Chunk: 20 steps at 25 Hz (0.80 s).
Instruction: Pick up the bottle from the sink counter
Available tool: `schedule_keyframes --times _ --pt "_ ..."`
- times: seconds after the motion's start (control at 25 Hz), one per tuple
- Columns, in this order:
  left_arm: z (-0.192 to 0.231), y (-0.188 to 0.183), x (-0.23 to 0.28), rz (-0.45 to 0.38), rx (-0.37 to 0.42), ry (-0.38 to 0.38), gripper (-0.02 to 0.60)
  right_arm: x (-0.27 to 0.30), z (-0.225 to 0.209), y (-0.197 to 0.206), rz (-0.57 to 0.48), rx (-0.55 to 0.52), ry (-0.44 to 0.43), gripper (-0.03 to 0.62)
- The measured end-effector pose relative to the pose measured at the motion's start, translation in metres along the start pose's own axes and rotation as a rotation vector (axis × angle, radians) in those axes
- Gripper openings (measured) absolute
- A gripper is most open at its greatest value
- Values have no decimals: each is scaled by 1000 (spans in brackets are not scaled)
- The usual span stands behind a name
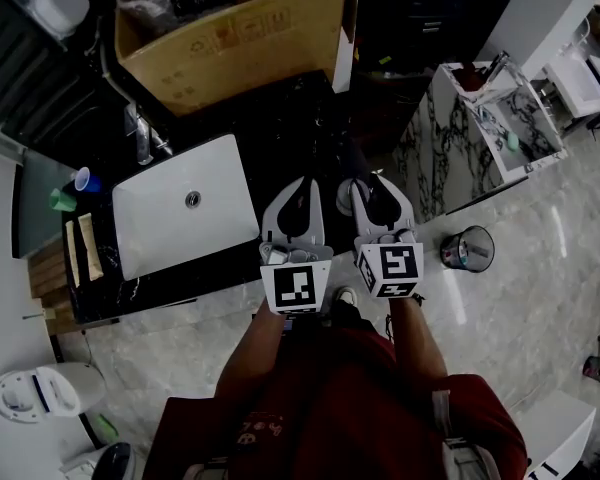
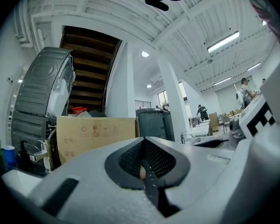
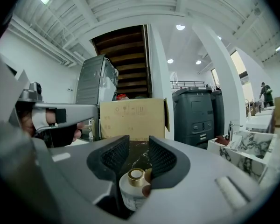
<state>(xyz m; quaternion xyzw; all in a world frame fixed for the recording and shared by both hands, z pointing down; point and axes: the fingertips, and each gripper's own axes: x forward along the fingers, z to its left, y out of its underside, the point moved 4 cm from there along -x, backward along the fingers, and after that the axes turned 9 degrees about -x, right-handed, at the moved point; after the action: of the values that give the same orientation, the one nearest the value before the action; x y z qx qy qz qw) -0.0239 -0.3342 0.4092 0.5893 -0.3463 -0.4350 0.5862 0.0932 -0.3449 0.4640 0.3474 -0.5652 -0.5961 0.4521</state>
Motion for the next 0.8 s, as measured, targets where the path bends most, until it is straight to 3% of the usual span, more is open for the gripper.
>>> schedule_keyframes --times 0.64,0.8 --pt "4 8 -3 17 -7 -10 0 10 14 38 106 -6 -76 321" --pt "5 10 -5 25 -7 -13 0 13 17 48 126 1 -87 341"
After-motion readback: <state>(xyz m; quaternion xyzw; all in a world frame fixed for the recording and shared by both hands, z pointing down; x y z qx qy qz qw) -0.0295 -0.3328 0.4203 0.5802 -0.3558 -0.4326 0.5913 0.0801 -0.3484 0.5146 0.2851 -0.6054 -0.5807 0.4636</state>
